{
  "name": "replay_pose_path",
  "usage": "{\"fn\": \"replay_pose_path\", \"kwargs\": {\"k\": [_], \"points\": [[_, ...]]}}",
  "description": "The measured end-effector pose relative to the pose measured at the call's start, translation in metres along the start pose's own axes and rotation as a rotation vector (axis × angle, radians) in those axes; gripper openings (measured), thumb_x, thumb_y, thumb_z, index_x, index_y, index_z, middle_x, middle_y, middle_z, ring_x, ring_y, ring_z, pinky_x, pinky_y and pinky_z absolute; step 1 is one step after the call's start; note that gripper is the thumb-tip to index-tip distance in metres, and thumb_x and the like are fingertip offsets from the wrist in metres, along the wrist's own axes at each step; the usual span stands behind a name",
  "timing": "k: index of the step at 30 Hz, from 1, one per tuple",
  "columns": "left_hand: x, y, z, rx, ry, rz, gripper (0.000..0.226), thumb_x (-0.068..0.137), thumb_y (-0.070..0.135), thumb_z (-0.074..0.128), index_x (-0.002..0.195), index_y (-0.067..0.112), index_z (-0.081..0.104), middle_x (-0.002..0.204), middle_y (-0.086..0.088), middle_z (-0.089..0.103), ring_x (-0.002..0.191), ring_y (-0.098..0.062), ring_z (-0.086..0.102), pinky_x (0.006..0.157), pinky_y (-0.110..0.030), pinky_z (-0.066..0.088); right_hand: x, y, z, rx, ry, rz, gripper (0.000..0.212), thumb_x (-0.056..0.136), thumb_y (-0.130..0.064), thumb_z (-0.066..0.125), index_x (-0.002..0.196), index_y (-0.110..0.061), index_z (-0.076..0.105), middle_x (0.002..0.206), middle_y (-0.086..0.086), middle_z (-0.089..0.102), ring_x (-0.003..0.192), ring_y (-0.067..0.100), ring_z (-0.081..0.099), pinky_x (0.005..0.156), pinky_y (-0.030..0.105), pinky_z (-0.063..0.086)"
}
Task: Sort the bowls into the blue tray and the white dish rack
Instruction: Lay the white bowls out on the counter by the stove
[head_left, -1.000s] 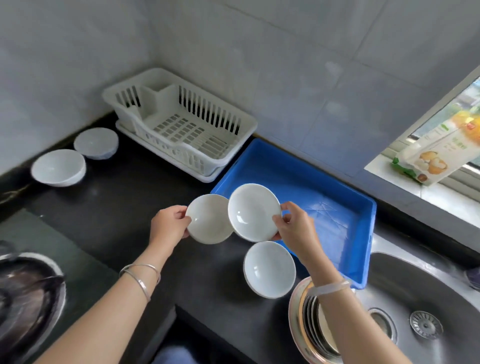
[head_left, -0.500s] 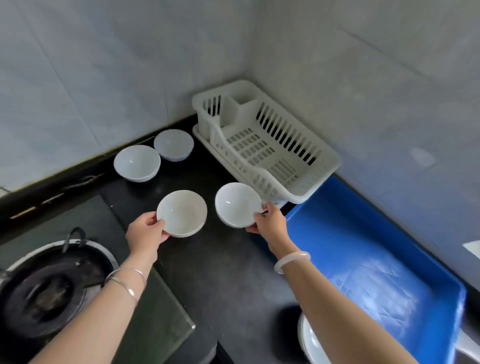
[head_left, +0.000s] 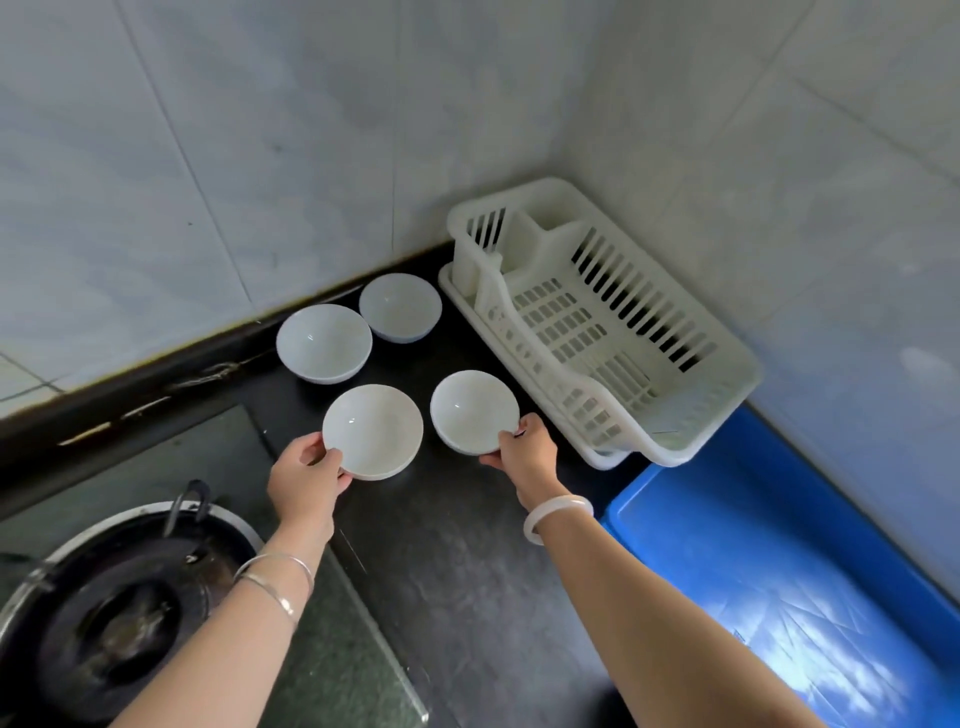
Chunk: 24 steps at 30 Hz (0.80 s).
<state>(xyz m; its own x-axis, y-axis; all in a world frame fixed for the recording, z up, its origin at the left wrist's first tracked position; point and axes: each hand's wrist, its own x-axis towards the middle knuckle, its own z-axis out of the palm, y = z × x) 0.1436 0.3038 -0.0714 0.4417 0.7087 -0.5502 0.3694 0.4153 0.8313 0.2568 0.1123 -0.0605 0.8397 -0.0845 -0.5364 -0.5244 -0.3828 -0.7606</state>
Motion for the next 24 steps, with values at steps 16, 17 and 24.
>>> {"fn": "replay_pose_path", "kwargs": {"k": [16,17,24], "points": [[-0.017,-0.009,0.011,-0.262,-0.038,-0.175,0.036,0.091,0.008,0.051,0.125,0.019,0.053,0.118,-0.005,0.059,0.101,-0.028,0.064,0.08,-0.032,0.053,-0.015,0.016,0.009,0.372,-0.207,0.136,0.063,0.091,-0.01,0.059,0.146,-0.024,0.03,0.122,0.011,0.06,0.083,0.016,0.073,0.085,0.032,0.058],[-0.016,-0.007,0.012,-0.278,-0.032,-0.177,0.036,0.091,0.008,0.051,0.126,0.019,0.053,0.119,-0.006,0.059,0.102,-0.028,0.064,0.081,-0.032,0.053,-0.014,0.013,0.011,0.391,-0.215,0.126,0.063,0.092,-0.009,0.059,0.146,-0.023,0.031,0.122,0.012,0.06,0.084,0.016,0.073,0.081,0.029,0.058],[-0.01,-0.002,0.015,-0.333,-0.059,-0.16,0.036,0.093,0.008,0.05,0.128,0.014,0.05,0.122,-0.009,0.057,0.105,-0.029,0.062,0.088,-0.034,0.051,0.001,-0.012,0.03,0.485,-0.255,0.136,0.06,0.092,-0.002,0.055,0.146,-0.018,0.033,0.099,0.002,0.064,0.079,0.013,0.073,0.069,0.021,0.059]]}}
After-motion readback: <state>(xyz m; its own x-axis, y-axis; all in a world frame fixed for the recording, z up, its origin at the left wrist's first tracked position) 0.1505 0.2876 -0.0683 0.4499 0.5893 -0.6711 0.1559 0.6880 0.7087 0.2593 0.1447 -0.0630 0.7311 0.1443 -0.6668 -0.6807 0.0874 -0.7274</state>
